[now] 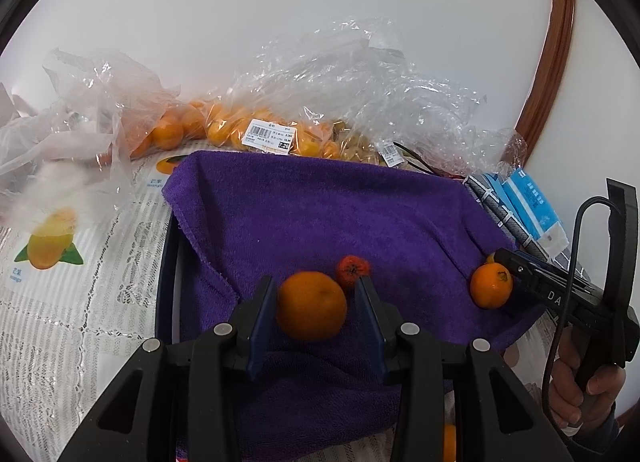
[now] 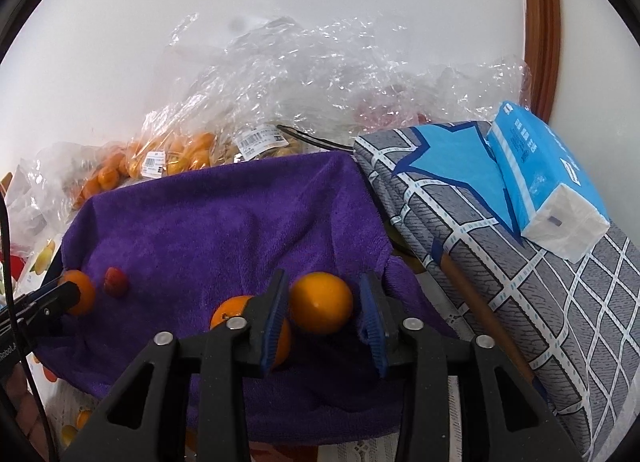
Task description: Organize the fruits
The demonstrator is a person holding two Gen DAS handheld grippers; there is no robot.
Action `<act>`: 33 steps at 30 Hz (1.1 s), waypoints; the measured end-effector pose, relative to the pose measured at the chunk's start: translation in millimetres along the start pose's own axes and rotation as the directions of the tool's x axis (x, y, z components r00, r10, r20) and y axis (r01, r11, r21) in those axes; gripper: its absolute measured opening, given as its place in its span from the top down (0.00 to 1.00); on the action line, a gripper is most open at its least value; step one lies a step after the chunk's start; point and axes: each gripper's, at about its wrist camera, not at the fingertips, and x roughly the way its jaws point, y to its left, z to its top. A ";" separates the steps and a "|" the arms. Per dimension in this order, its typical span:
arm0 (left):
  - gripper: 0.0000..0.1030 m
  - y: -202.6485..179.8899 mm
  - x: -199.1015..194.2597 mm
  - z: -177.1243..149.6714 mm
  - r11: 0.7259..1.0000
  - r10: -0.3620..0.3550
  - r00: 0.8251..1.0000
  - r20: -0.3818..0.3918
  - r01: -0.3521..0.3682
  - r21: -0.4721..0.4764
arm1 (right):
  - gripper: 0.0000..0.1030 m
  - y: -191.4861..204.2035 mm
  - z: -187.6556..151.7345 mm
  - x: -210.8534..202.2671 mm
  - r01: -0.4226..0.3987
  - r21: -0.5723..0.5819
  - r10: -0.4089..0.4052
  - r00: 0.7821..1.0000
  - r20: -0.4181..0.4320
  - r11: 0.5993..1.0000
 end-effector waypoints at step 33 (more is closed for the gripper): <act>0.58 -7.1 -24.1 -1.0 0.999 -0.022 0.994 0.103 0.019 0.030 | 0.52 10.5 -32.6 -76.7 -0.032 0.092 0.032 0.999 0.007 0.995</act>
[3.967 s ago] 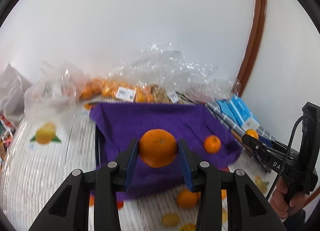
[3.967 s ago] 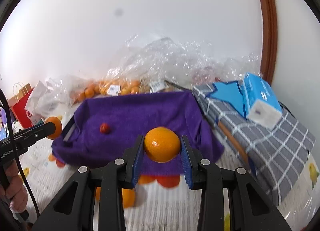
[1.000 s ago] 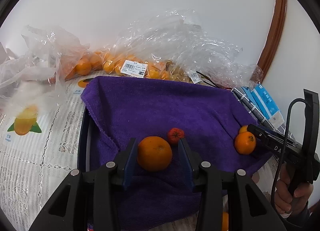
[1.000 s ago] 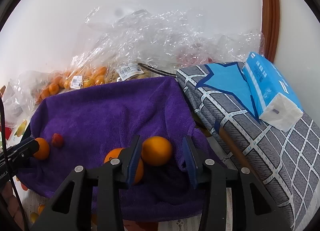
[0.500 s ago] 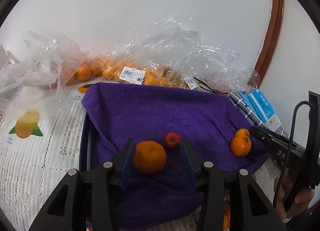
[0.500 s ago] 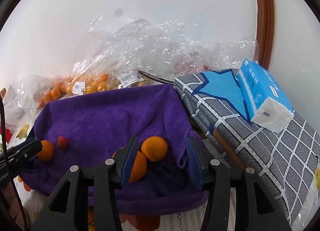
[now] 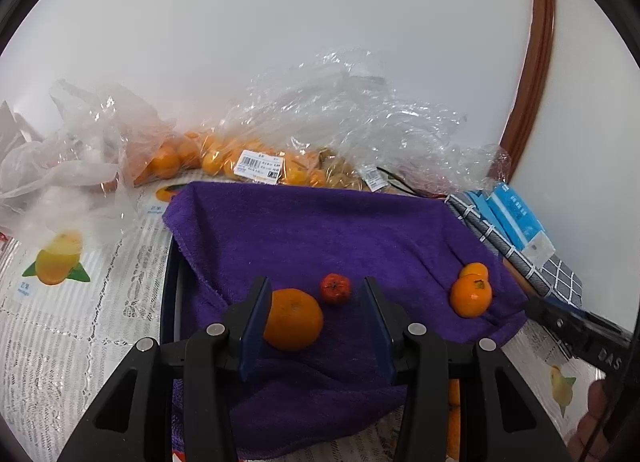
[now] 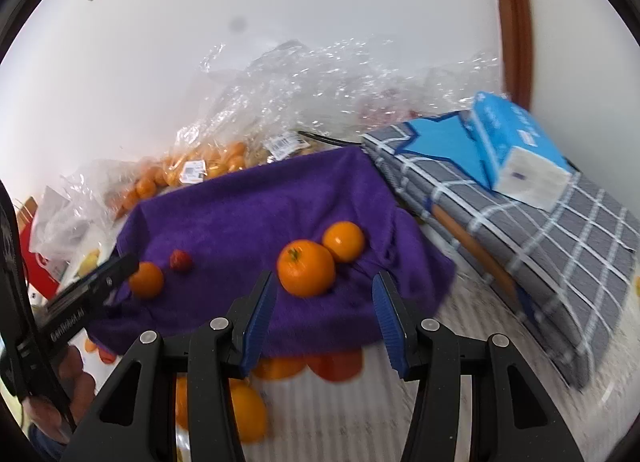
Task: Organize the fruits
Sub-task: 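Open right gripper to release its orange onto the towel, then move right gripper to a large orange beside the towel and grasp it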
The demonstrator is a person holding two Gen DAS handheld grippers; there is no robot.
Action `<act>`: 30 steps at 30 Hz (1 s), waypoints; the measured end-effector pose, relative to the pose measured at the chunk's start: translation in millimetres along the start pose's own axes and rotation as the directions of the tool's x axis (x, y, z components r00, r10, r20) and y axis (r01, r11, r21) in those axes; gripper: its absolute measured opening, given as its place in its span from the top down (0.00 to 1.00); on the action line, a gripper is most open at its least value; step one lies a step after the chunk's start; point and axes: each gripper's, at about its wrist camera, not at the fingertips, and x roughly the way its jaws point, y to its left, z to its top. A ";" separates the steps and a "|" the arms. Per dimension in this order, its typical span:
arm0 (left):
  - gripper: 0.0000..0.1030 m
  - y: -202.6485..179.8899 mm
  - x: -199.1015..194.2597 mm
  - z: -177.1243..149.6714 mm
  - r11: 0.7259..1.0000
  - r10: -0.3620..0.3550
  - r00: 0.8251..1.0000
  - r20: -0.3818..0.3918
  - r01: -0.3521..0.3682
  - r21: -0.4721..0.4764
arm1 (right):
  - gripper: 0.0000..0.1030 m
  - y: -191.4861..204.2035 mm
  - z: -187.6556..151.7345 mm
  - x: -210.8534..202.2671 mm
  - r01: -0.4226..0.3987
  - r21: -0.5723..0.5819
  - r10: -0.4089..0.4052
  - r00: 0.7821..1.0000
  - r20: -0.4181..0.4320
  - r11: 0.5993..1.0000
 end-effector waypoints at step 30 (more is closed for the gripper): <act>0.55 39.3 -57.3 -37.7 0.998 0.036 0.998 -0.045 -0.039 -0.055 | 0.67 53.1 -73.7 -14.3 -0.058 -0.147 0.039 0.991 -0.128 0.987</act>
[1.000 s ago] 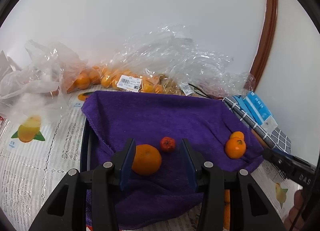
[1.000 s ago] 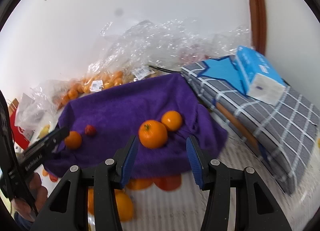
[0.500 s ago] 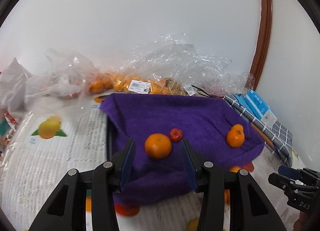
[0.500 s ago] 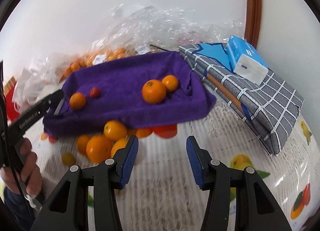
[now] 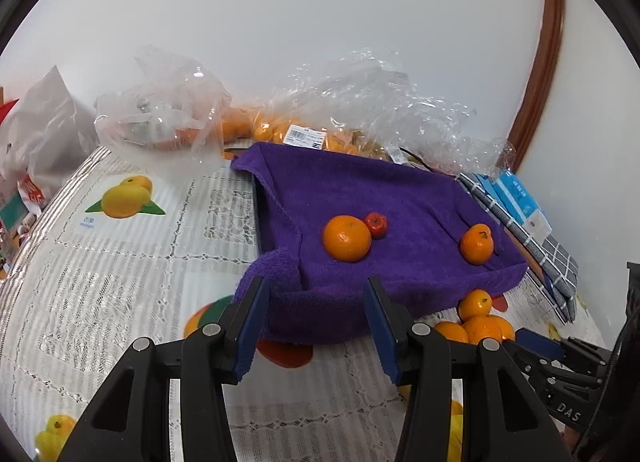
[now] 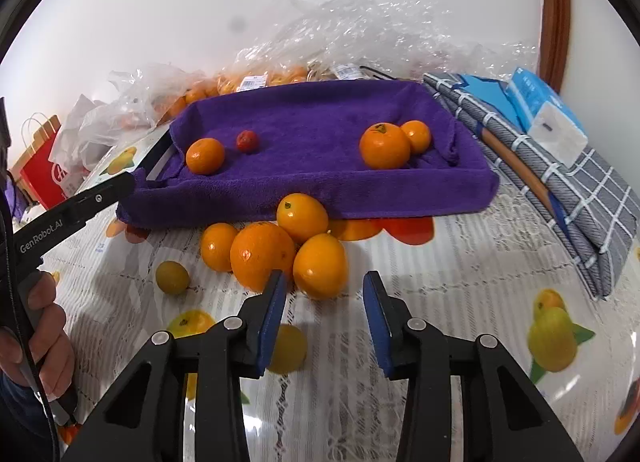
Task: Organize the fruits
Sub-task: 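Move right gripper to a large orange beside the towel and grasp it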
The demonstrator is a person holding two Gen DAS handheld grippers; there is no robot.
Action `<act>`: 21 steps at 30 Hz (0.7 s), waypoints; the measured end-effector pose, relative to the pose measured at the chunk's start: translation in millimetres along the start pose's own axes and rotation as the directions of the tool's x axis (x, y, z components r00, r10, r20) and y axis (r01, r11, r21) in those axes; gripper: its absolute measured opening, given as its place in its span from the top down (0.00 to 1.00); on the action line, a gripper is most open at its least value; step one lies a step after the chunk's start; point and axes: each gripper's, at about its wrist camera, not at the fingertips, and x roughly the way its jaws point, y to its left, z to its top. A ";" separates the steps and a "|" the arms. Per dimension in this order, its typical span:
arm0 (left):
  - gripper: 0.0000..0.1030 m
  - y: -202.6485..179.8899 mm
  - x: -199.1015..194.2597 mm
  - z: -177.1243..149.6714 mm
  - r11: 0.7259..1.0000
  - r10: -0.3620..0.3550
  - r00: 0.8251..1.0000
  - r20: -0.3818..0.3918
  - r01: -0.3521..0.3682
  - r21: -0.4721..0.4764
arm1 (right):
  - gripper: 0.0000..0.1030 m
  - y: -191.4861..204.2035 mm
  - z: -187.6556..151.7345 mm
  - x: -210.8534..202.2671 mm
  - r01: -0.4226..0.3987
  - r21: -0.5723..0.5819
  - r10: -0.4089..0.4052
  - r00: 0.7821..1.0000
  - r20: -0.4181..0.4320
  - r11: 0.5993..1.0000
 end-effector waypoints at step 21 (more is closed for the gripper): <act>0.51 0.2 -1.3 -2.0 0.999 -0.032 0.999 -0.011 0.032 -0.003 | 0.63 -31.2 -4.3 5.7 0.029 0.031 -0.028 0.999 -0.029 0.999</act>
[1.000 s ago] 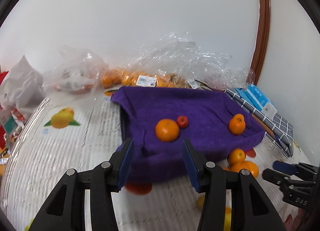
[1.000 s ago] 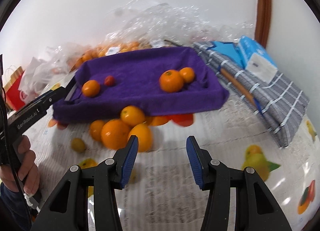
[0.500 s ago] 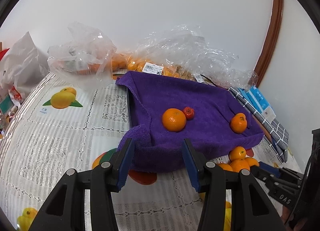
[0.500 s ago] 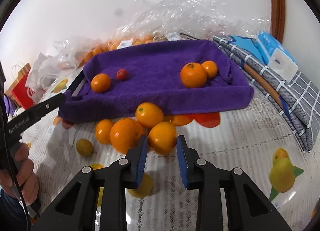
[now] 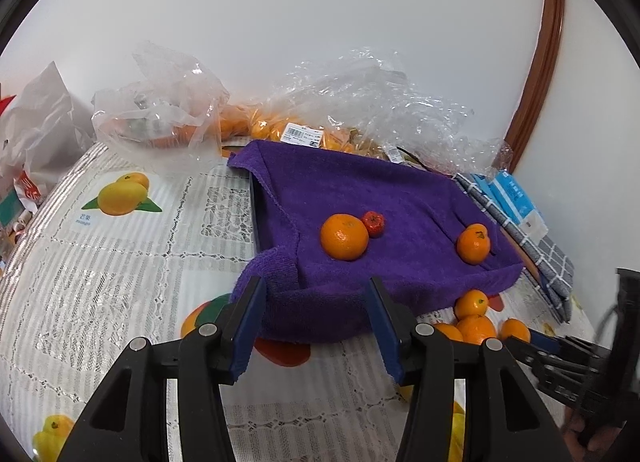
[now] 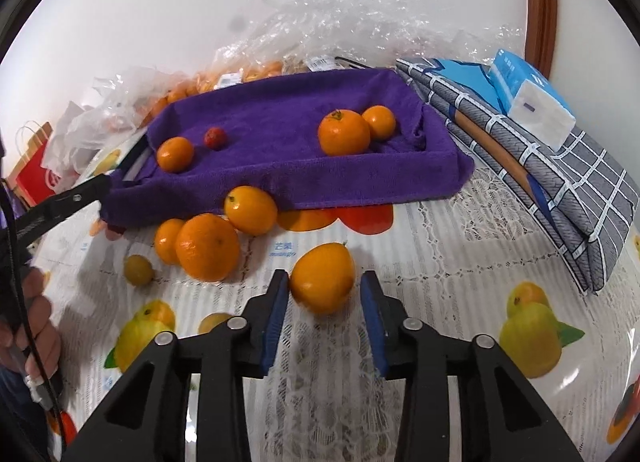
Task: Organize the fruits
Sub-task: 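Move right gripper to a large orange beside the towel and grasp it, then grasp a yellow-green fruit with left gripper while right gripper lifts the orange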
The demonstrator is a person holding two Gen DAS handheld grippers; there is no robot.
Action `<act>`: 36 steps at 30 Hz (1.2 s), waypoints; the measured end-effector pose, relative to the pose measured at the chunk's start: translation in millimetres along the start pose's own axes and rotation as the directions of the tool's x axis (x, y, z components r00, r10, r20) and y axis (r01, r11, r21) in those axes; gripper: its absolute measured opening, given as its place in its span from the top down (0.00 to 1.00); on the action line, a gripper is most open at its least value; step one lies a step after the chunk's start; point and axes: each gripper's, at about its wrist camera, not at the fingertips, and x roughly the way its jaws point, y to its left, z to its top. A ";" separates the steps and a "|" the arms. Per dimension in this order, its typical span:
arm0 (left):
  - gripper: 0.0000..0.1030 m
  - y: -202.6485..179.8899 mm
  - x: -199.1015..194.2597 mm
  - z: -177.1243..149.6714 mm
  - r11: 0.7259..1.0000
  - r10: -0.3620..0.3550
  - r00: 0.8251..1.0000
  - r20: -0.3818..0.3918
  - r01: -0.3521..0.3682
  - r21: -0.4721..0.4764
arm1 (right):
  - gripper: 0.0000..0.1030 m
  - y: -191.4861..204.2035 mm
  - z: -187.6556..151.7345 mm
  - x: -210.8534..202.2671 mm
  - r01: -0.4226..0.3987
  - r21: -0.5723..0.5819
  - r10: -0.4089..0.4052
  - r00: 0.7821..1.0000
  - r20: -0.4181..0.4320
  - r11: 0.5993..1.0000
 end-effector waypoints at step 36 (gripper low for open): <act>0.76 -47.0 -6.9 -25.0 0.981 -0.105 0.992 -0.072 0.115 0.154 | 0.67 -32.2 -2.2 -15.6 -0.053 0.143 0.034 0.991 0.129 0.988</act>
